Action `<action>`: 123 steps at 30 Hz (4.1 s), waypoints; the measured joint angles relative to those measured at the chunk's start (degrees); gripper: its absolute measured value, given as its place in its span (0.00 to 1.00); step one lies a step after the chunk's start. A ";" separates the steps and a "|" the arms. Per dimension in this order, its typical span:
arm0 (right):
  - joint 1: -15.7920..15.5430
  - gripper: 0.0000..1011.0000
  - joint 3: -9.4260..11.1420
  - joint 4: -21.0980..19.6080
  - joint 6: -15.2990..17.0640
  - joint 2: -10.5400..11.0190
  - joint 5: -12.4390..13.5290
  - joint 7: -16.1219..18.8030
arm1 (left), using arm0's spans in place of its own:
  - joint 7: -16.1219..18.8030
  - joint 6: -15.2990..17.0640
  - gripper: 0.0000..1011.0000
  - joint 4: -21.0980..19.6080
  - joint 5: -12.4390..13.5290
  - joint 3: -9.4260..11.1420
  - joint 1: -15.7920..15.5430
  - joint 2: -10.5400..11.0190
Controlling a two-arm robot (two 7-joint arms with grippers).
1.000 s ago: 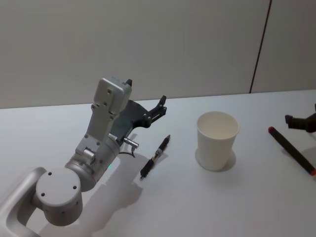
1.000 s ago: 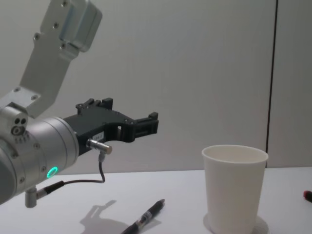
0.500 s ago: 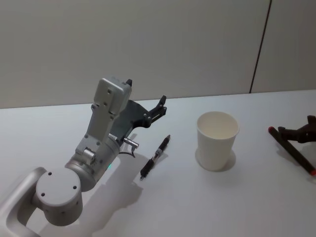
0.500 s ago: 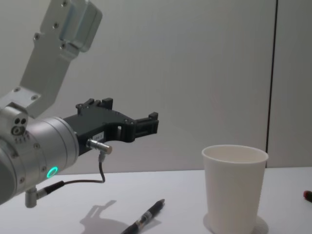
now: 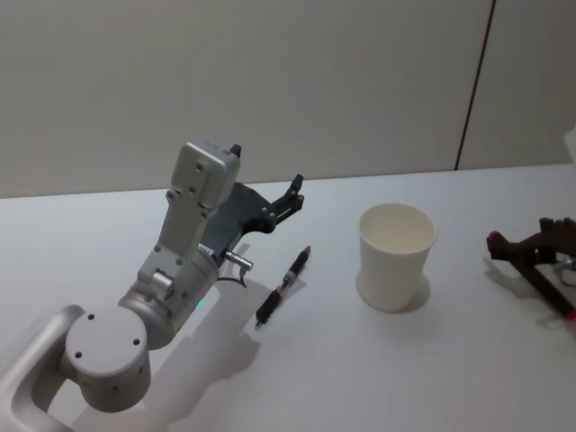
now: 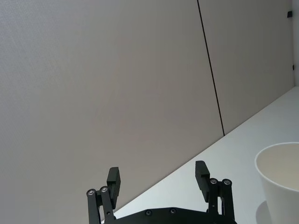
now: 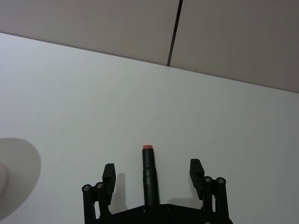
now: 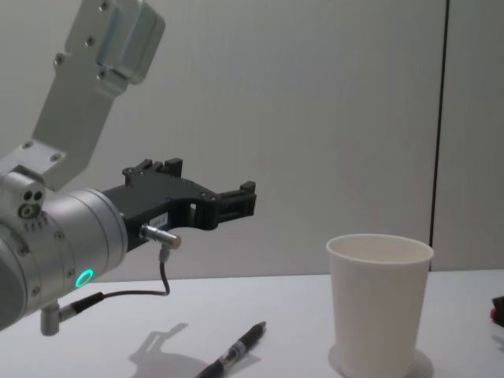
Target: Place the pen into the pen holder.
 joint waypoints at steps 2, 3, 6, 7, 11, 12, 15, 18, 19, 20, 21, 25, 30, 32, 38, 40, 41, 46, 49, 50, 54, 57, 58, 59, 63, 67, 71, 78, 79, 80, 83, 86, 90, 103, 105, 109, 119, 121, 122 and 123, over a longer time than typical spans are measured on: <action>0.18 0.99 -0.24 0.50 -0.15 -0.39 -0.11 -0.29 | 0.00 0.00 0.99 0.00 0.00 0.00 0.00 0.00; 0.23 0.99 -0.33 0.69 -0.17 -0.50 -0.15 -0.35 | 0.00 0.00 0.99 0.00 0.00 0.00 0.00 0.00; 0.39 0.99 -0.62 1.25 -0.32 -0.89 -0.36 -0.65 | 0.00 0.00 0.99 0.00 0.00 0.00 0.00 0.00; 0.44 0.99 -0.71 1.42 -0.36 -1.01 -0.41 -0.71 | 0.00 0.00 0.99 0.00 0.00 0.00 0.00 0.00; 0.57 0.99 -1.07 2.05 -0.61 -1.48 -0.67 -0.95 | 0.00 0.00 0.99 0.00 0.00 0.00 0.00 0.00; 0.62 0.99 -1.20 2.28 -0.69 -1.64 -0.77 -1.04 | 0.00 0.00 0.99 0.00 0.00 0.00 0.00 0.00; 0.65 0.99 -1.41 2.59 -0.83 -1.88 -0.89 -1.13 | 0.00 0.00 0.99 0.00 0.00 0.00 0.00 0.00; 0.68 0.99 -1.74 3.07 -1.04 -2.27 -1.12 -1.26 | 0.00 0.00 0.99 0.00 0.00 0.00 0.00 0.00; 0.68 0.99 -1.82 3.15 -1.08 -2.34 -1.14 -1.30 | 0.00 0.00 0.99 0.00 0.00 0.00 0.00 0.00; 0.69 0.99 -1.87 3.22 -1.10 -2.40 -1.16 -1.32 | 0.00 0.00 0.99 0.00 0.00 0.00 0.00 0.00; 0.69 0.99 -1.92 3.29 -1.14 -2.47 -1.20 -1.37 | 0.00 0.00 0.99 0.00 0.00 0.00 0.00 0.00; 0.67 0.99 -2.20 3.67 -1.38 -2.84 -1.30 -1.65 | 0.00 0.00 0.99 0.00 0.00 0.00 0.00 0.00; 0.56 0.99 -2.30 3.87 -1.55 -3.13 -1.25 -2.15 | 0.00 0.00 0.99 0.00 0.00 0.00 0.00 0.00; 0.48 0.99 -2.33 3.96 -1.69 -3.25 -1.12 -2.46 | 0.00 0.00 0.99 0.00 0.00 0.00 0.00 0.00; 0.32 0.99 -2.36 4.11 -1.81 -3.49 -0.84 -2.98 | 0.00 0.00 0.99 0.00 0.00 0.00 0.00 0.00; 0.30 0.97 -2.38 4.12 -1.81 -3.53 -0.80 -3.03 | 0.00 0.00 0.99 0.00 0.00 0.00 0.00 0.00; 0.27 0.94 -2.41 4.13 -1.82 -3.57 -0.75 -3.08 | 0.00 0.00 0.99 0.00 0.00 0.00 0.00 0.00; 0.20 0.84 -2.49 4.15 -1.83 -3.67 -0.63 -3.23 | 0.00 0.00 0.99 0.00 0.00 0.00 0.00 0.00; 0.17 0.82 -2.51 4.17 -1.84 -3.71 -0.59 -3.32 | 0.00 0.00 0.99 0.00 0.00 0.00 0.00 0.00; 0.16 0.81 -2.51 4.18 -1.84 -3.72 -0.58 -3.34 | 0.00 0.00 0.99 0.00 0.00 0.00 0.00 0.00; 0.13 0.79 -2.52 4.22 -1.85 -3.74 -0.55 -3.42 | 0.00 0.00 0.99 0.00 0.00 0.00 0.00 0.00; 0.12 0.76 -2.52 4.26 -1.85 -3.76 -0.51 -3.49 | 0.00 0.00 0.99 0.00 0.00 0.00 0.00 0.00; 0.12 0.76 -2.52 4.27 -1.85 -3.76 -0.50 -3.50 | 0.00 0.00 0.99 0.00 0.00 0.00 0.00 0.00; 0.12 0.75 -2.52 4.29 -1.85 -3.77 -0.49 -3.53 | 0.00 0.00 0.99 0.00 0.00 0.00 0.00 0.00; 0.12 0.73 -2.52 4.32 -1.85 -3.79 -0.48 -3.57 | 0.00 0.00 0.99 0.00 0.00 0.00 0.00 0.00; 0.12 0.70 -2.52 4.34 -1.85 -3.82 -0.47 -3.63 | 0.00 0.00 0.99 0.00 0.00 0.00 0.00 0.00; 0.12 0.68 -2.52 4.36 -1.85 -3.82 -0.47 -3.66 | 0.00 0.00 0.99 0.00 0.00 0.00 0.00 0.00; 0.11 0.63 -2.52 4.38 -1.85 -3.83 -0.47 -3.70 | 0.00 0.00 0.99 0.00 0.00 0.00 0.00 0.00; 0.11 0.63 -2.52 4.38 -1.86 -3.83 -0.47 -3.70 | 0.00 0.00 0.99 0.00 0.00 0.00 0.00 0.00; 0.10 0.62 -2.52 4.39 -1.86 -3.83 -0.47 -3.70 | 0.00 0.00 0.99 0.00 0.00 0.00 0.00 0.00; 0.09 0.60 -2.52 4.39 -1.86 -3.83 -0.47 -3.71 | 0.00 0.00 0.99 0.00 0.00 0.00 0.00 0.00; 0.09 0.58 -2.52 4.40 -1.86 -3.83 -0.47 -3.73 | 0.00 0.00 0.99 0.00 0.00 0.00 0.00 0.00; 0.08 0.55 -2.52 4.40 -1.86 -3.83 -0.48 -3.73 | 0.00 0.00 0.99 0.00 0.00 0.00 0.00 0.00; 0.04 0.47 -2.52 4.43 -1.86 -3.83 -0.49 -3.74 | 0.00 0.00 0.99 0.00 0.00 0.00 0.00 0.00; 0.04 0.46 -2.52 4.43 -1.86 -3.82 -0.48 -3.74 | 0.00 0.00 0.99 0.00 0.00 0.00 0.00 0.00; 0.04 0.43 -2.52 4.43 -1.86 -3.82 -0.48 -3.75 | 0.00 0.00 0.99 0.00 0.00 0.00 0.00 0.00; 0.04 0.36 -2.52 4.43 -1.85 -3.82 -0.48 -3.74 | 0.00 0.00 0.99 0.00 0.00 0.00 0.00 0.00; 0.03 0.35 -2.52 4.43 -1.84 -3.82 -0.49 -3.75 | 0.00 0.00 0.99 0.00 0.00 0.00 0.00 0.00; 0.04 0.34 -2.52 4.44 -1.84 -3.83 -0.49 -3.74 | 0.00 0.00 0.99 0.00 0.00 0.00 0.00 0.00; 0.04 0.34 -2.52 4.43 -1.83 -3.82 -0.49 -3.75 | 0.00 0.00 0.99 0.00 0.00 0.00 0.00 0.00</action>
